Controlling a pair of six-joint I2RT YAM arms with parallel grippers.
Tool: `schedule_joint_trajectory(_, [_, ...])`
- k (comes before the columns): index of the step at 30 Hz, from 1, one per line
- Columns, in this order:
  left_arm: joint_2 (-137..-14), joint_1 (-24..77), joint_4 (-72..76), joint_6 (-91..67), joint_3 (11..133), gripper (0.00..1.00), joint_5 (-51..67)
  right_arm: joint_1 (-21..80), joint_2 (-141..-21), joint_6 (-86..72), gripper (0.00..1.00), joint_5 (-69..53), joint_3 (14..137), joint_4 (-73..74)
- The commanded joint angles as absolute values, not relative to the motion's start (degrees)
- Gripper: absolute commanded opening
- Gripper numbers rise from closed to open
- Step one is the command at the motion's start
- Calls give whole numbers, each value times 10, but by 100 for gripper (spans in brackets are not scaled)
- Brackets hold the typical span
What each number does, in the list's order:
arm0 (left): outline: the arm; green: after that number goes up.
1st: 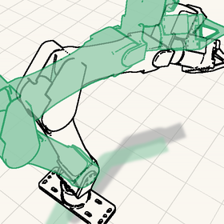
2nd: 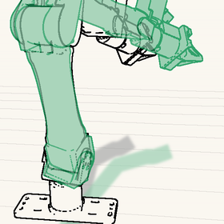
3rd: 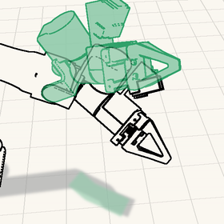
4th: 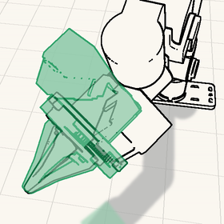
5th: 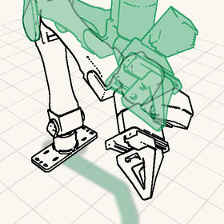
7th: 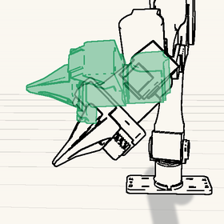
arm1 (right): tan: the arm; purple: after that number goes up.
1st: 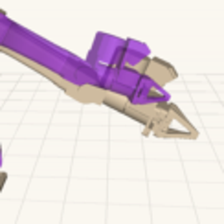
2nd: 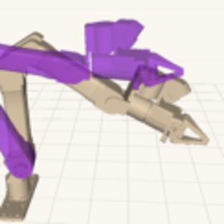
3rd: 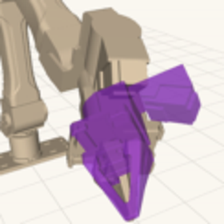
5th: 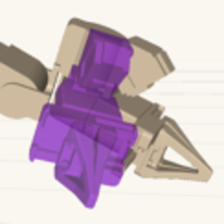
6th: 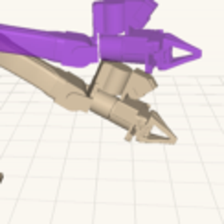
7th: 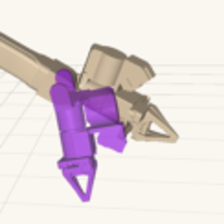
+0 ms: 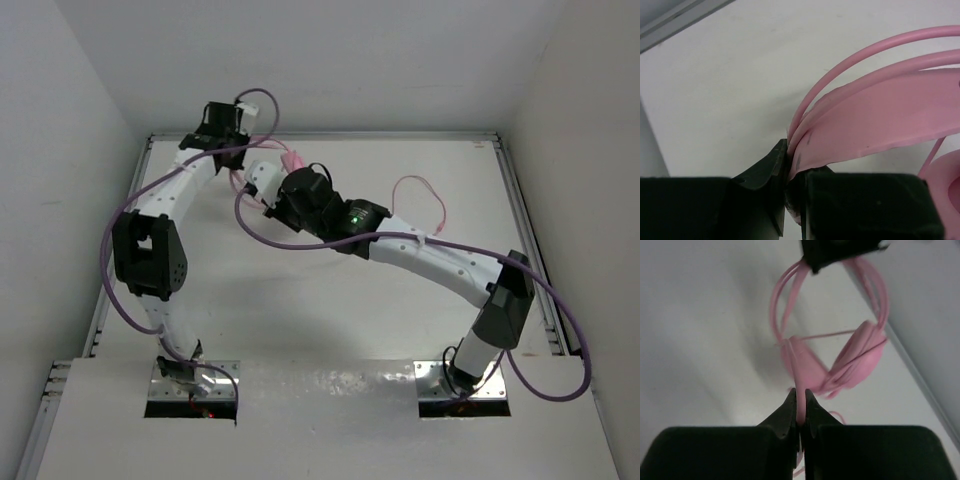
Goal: Wrap the headphones
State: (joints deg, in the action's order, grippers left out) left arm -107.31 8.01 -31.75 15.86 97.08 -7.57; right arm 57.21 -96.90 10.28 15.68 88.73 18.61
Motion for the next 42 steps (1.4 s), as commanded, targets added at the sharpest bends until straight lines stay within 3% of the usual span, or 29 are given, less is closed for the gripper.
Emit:
schedule_joint_trajectory(1, [-1029,98,-307,239,984,0,8,555,-938,148,0,269,933,174])
schedule_joint_trajectory(9, [-1019,154,-416,294,999,0,97,398,-968,95,0,313,996,173])
schedule_joint_trajectory(17, [-1002,206,-524,309,1043,0,204,287,-1032,4,0,236,1078,192])
schedule_joint_trajectory(23, [-1000,206,-576,260,1099,0,300,257,-1028,-61,0,170,1027,185])
schedule_joint_trajectory(27, [-998,201,-580,215,1149,0,332,251,-1007,-55,0,85,930,153])
schedule_joint_trajectory(28, [-998,195,-576,199,1177,0,336,251,-1001,-50,11,54,908,143])
schedule_joint_trajectory(30, [-998,190,-561,157,1211,0,341,251,-979,-51,57,-29,818,84])
schedule_joint_trajectory(32, [-997,190,-552,123,1264,0,323,251,-969,-79,69,-66,749,-29])
schedule_joint_trajectory(35, [-998,190,-541,85,1317,0,318,254,-969,-152,79,-123,626,-179])
schedule_joint_trajectory(42, [-1004,189,-504,24,1388,0,307,254,-1024,-228,82,-61,608,-287])
